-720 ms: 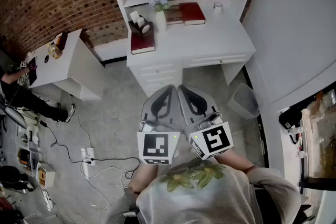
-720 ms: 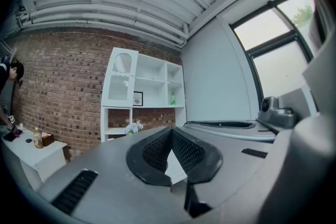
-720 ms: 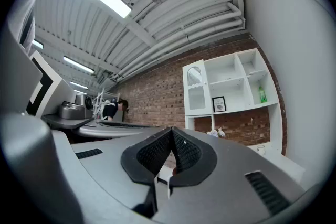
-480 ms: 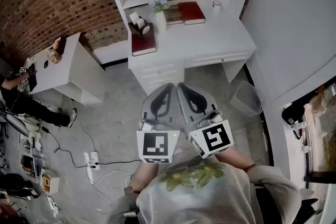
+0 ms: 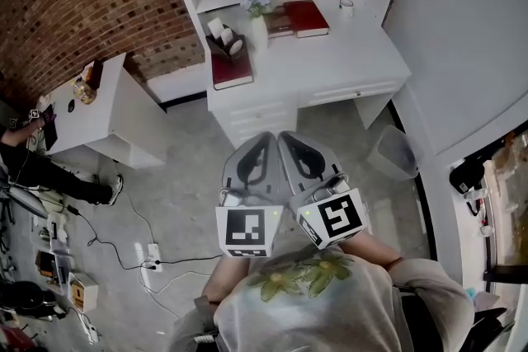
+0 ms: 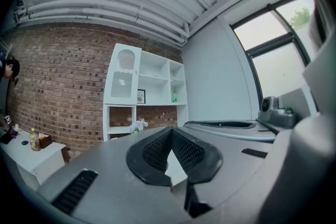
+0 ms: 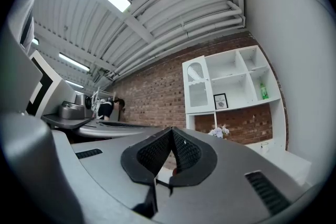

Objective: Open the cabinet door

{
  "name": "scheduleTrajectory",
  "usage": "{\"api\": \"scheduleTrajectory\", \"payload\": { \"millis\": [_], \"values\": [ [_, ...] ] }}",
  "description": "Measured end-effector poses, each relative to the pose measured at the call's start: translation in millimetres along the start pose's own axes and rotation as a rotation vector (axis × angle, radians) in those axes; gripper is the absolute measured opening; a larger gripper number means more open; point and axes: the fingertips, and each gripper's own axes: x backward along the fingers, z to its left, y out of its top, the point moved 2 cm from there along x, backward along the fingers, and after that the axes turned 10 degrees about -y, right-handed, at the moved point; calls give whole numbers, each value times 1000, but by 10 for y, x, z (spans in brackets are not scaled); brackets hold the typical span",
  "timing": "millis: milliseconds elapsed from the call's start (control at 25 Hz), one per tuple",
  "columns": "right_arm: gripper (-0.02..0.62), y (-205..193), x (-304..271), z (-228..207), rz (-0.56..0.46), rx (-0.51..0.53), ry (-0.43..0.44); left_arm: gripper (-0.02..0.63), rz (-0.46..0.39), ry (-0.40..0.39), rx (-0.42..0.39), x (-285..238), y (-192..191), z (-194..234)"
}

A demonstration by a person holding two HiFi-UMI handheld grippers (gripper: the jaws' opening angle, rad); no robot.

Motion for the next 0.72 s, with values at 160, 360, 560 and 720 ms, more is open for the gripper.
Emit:
{"api": "scheduleTrajectory", "payload": {
  "millis": [160, 360, 560, 720],
  "values": [
    [21, -139, -325, -23, 33, -4, 5, 8, 23, 7, 25, -183, -106, 281],
    [21, -237, -938, -131, 25, -5, 42, 8, 16, 44, 19, -562, -154, 767],
    [21, -357, -1708, -245, 30, -13, 82, 8, 35, 88, 25, -1028, -194, 1378],
    [21, -365, -2315, -441, 42, -9, 86, 8, 30, 97, 39, -1483, -158, 1816]
  ]
}}
